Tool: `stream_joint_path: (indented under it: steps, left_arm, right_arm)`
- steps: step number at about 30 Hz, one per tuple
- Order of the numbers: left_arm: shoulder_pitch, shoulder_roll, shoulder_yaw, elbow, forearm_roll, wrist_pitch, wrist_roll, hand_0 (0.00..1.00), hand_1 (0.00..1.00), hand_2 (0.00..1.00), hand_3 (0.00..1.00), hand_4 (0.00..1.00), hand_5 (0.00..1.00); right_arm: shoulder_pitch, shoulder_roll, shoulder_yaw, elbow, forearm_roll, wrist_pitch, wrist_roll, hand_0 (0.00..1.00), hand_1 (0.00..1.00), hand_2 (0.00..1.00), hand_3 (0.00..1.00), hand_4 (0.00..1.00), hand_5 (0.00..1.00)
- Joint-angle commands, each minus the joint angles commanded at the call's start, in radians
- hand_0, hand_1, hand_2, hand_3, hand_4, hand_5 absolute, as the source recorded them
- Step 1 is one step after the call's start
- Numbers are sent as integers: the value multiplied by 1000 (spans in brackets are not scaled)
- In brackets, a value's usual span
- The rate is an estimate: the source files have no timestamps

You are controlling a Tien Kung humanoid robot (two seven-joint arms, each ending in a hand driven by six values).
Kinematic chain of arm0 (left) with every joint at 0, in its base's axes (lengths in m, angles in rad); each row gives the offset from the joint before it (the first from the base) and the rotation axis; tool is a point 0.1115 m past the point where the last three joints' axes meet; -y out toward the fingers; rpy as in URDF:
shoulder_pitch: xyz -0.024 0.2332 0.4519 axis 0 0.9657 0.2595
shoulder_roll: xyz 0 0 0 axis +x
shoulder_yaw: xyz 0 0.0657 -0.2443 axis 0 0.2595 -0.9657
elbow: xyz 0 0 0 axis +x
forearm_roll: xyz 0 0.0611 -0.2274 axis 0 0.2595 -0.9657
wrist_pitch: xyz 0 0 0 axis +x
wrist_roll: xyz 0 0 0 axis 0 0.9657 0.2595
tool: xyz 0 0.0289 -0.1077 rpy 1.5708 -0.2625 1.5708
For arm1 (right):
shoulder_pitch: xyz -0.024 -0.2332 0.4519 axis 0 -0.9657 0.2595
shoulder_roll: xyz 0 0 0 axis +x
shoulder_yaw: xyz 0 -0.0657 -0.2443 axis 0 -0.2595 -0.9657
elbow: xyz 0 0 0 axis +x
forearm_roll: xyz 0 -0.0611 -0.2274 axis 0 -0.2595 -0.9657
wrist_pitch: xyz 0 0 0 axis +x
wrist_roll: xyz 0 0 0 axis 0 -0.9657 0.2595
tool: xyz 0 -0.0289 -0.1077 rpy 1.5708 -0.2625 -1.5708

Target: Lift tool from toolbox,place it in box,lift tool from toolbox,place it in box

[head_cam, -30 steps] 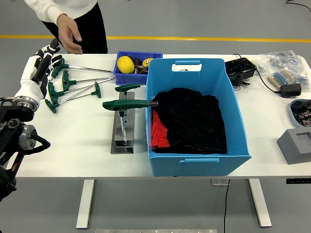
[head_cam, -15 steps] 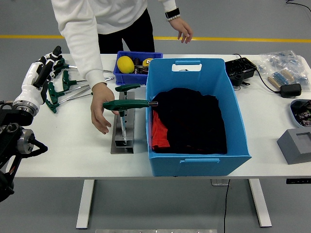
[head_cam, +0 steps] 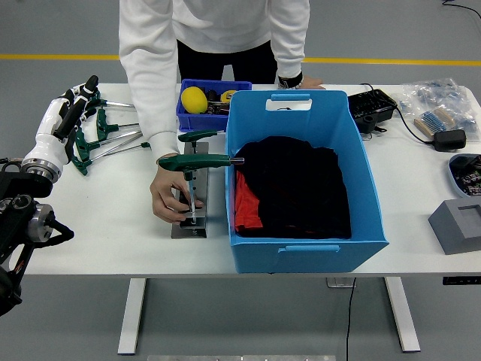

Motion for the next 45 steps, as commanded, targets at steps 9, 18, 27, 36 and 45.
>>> stream_joint_path:
  steps: [9,18,27,36,45]
  left_arm:
    - [-1,13,-3,-34,82,1,-36,870,858,904,841,998,777]
    - [11,25,-8,-109,263,-15,-4,871,861,905,849,998,754]
    - [22,26,-14,-152,424,-56,19,879,873,913,867,998,732]
    - [31,32,-20,-156,478,-93,11,886,886,923,874,998,724]
    - [49,89,9,-247,690,-205,3,931,933,961,885,998,682]
  right_arm:
    - [-3,3,29,0,-22,-4,-4,752,721,780,661,885,802]
    - [-4,4,31,0,-18,-5,-6,752,720,780,655,884,801]
    - [-4,3,31,0,-18,-6,-5,751,717,777,651,882,800]
    - [-4,2,30,0,-16,-8,-4,747,716,775,651,881,800]
    - [-3,2,15,0,-3,-11,-3,741,710,772,643,881,801]
